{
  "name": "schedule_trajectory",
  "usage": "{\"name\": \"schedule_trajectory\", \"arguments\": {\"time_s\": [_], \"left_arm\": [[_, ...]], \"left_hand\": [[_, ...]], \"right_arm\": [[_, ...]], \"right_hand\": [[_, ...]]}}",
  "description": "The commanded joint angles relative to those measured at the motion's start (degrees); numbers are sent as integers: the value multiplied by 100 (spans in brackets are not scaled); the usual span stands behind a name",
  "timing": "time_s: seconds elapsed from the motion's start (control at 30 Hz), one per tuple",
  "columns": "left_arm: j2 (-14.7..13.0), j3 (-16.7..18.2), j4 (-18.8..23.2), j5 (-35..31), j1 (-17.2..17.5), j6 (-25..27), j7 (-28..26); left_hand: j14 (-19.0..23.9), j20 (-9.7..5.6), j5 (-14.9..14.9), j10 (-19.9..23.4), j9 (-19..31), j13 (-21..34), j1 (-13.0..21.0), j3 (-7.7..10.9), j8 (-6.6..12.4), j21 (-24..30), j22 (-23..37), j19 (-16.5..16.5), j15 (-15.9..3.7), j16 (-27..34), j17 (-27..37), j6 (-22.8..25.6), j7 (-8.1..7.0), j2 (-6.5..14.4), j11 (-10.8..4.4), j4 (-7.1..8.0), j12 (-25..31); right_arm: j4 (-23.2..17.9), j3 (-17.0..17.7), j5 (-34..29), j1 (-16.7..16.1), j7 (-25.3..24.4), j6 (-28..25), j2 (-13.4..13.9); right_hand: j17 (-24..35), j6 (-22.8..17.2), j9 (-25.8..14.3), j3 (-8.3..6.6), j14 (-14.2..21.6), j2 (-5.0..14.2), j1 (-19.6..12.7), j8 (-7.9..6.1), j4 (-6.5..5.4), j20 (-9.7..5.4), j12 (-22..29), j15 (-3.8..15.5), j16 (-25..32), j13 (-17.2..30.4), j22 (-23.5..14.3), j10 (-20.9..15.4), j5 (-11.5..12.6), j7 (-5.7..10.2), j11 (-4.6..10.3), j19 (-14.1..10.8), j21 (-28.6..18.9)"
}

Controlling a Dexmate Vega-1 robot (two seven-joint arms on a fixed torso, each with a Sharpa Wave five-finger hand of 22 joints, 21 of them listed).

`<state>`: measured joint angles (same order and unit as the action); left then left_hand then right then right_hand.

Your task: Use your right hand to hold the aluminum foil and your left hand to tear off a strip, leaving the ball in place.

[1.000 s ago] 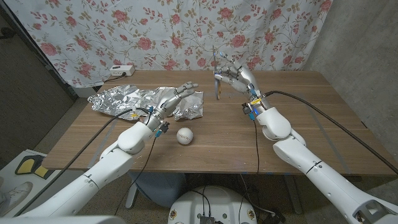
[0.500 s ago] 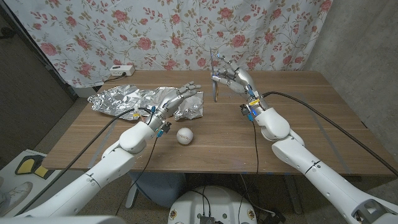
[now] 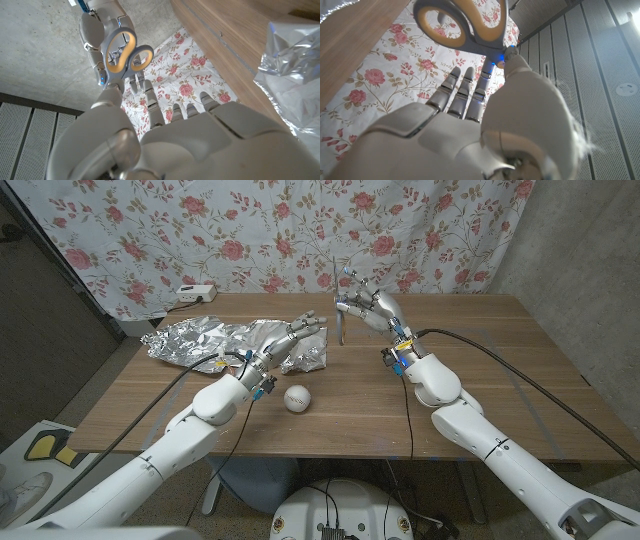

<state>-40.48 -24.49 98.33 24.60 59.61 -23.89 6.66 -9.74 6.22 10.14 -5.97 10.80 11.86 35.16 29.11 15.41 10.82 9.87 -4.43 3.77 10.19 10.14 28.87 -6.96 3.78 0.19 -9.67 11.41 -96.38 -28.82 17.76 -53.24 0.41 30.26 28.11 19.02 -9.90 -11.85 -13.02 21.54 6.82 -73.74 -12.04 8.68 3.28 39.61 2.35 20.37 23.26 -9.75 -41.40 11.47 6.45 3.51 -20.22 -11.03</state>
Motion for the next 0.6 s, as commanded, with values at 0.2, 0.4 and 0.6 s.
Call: {"name": "schedule_trajectory", "arguments": {"time_s": [0.2,0.4,0.6], "left_arm": [[-95,-89,56,-251,-116,121,26],[-90,-117,58,-245,-132,133,50],[-38,-136,44,-185,-127,97,61]], "left_hand": [[-436,11,2,-89,14,11,51,-49,-37,-19,16,-83,45,-5,21,113,11,-43,-1,26,14],[-443,12,5,-97,15,10,57,-66,-35,-17,16,-96,44,4,21,169,2,-49,-10,34,23],[-444,17,9,-65,16,9,67,-81,-49,-12,16,-97,57,12,21,183,22,-52,-35,38,46]], "right_arm": [[98,-85,89,53,115,103,-107],[109,-107,64,62,131,77,-103],[189,-141,108,94,183,104,-142]], "right_hand": [[38,-85,-28,27,-26,64,-20,-33,10,9,31,1062,21,8,-6,-846,21,31,873,-19,0],[44,-95,-28,32,-33,68,-23,-34,9,10,37,1061,19,12,-6,-836,23,30,873,-19,-1],[52,-106,-29,38,-43,73,-23,-35,6,16,37,1058,16,7,-6,-821,24,46,875,-5,4]]}}
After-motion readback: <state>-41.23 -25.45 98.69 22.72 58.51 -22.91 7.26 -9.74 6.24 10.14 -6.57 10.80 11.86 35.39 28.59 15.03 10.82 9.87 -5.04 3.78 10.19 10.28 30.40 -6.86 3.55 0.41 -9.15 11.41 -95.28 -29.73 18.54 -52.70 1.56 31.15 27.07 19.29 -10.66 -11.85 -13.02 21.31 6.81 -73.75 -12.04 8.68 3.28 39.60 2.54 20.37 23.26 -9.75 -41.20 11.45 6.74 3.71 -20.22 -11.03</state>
